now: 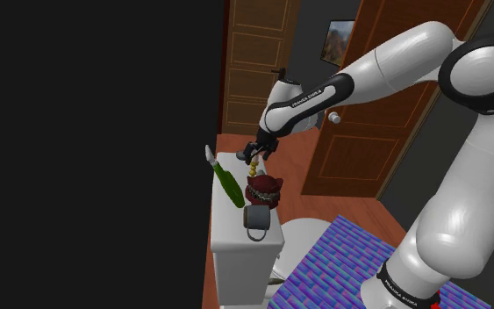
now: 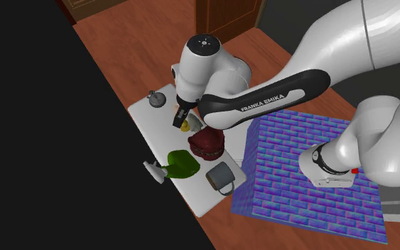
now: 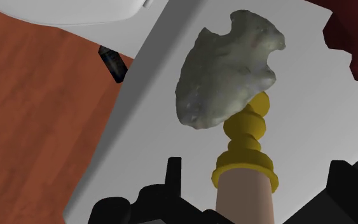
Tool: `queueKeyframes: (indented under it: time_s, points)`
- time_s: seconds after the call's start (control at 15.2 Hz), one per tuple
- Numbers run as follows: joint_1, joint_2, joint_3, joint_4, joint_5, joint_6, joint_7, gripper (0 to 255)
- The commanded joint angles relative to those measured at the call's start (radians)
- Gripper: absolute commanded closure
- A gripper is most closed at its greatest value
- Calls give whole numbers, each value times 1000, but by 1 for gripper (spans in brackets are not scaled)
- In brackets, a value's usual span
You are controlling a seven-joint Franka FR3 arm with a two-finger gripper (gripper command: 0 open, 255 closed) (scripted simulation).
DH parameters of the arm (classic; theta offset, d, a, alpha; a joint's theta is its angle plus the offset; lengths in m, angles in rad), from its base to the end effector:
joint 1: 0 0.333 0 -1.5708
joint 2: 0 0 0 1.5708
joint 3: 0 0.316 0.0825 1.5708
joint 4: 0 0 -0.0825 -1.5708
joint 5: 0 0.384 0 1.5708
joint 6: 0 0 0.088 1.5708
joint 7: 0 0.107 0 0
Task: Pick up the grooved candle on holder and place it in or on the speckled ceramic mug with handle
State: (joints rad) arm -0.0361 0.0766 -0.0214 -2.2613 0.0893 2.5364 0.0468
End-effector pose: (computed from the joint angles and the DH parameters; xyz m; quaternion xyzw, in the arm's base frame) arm 0.5465 -0.0324 0.3471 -0.9910 0.0857 -0.0992 0.0276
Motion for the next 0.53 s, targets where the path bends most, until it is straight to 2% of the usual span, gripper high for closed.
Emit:
queueKeyframes:
  time_s: [0.0, 0.13, 0.2, 0.46]
  points:
    - [0, 0, 0, 0, 0, 1, 0, 0]
    - [0, 0, 0, 0, 0, 1, 0, 0]
    - [0, 0, 0, 0, 0, 1, 0, 255]
    - [0, 0, 0, 0, 0, 1, 0, 255]
